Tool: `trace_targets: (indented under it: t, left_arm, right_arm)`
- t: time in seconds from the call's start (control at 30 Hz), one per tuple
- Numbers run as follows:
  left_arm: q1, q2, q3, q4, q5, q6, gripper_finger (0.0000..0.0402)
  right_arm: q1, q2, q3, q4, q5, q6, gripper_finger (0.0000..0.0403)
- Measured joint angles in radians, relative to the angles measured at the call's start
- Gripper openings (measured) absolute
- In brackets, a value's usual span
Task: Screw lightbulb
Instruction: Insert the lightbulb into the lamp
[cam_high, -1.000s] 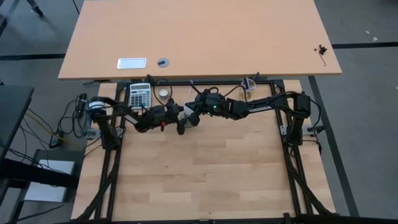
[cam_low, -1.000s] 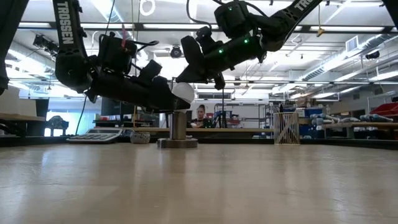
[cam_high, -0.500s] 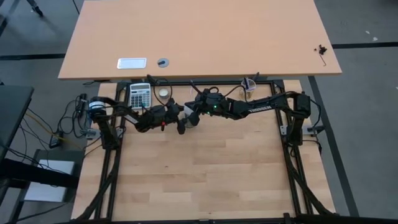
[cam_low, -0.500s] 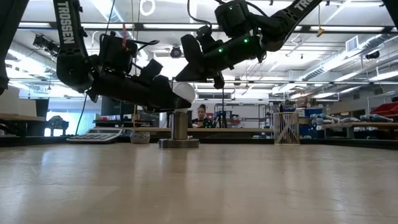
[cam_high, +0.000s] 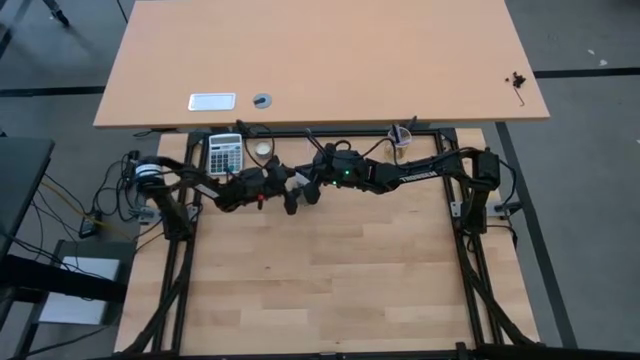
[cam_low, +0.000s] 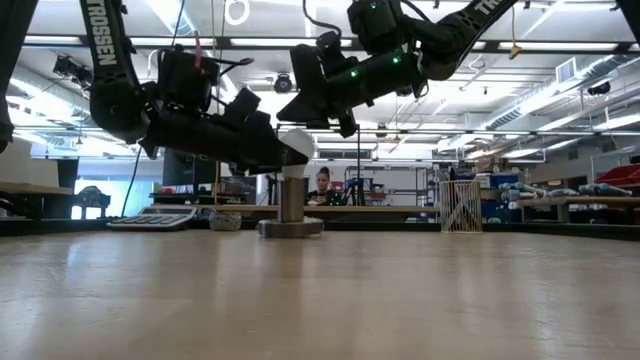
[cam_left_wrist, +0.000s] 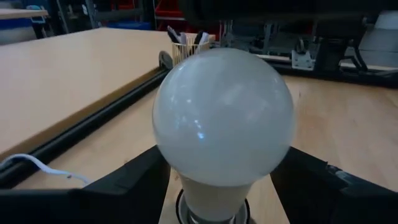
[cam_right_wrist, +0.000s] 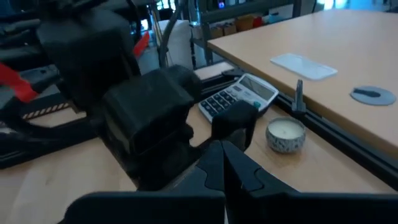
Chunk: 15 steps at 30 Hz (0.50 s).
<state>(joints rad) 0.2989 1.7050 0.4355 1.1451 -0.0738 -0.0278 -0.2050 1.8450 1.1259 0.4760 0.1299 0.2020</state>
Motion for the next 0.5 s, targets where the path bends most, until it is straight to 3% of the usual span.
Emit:
trace_targets:
  t: [0.43,0.5]
  left_arm:
    - [0.000,-0.044,0.000,-0.125,-0.001,0.021,0.0264]
    - [0.000,-0.044,0.000,-0.132,-0.001,0.021,0.0264]
  right_arm:
    - [-0.001,0.000,0.000,-0.009,0.003,-0.003,0.0000]
    - [0.004,0.000,0.000,-0.014,0.041,-0.004,0.0000]
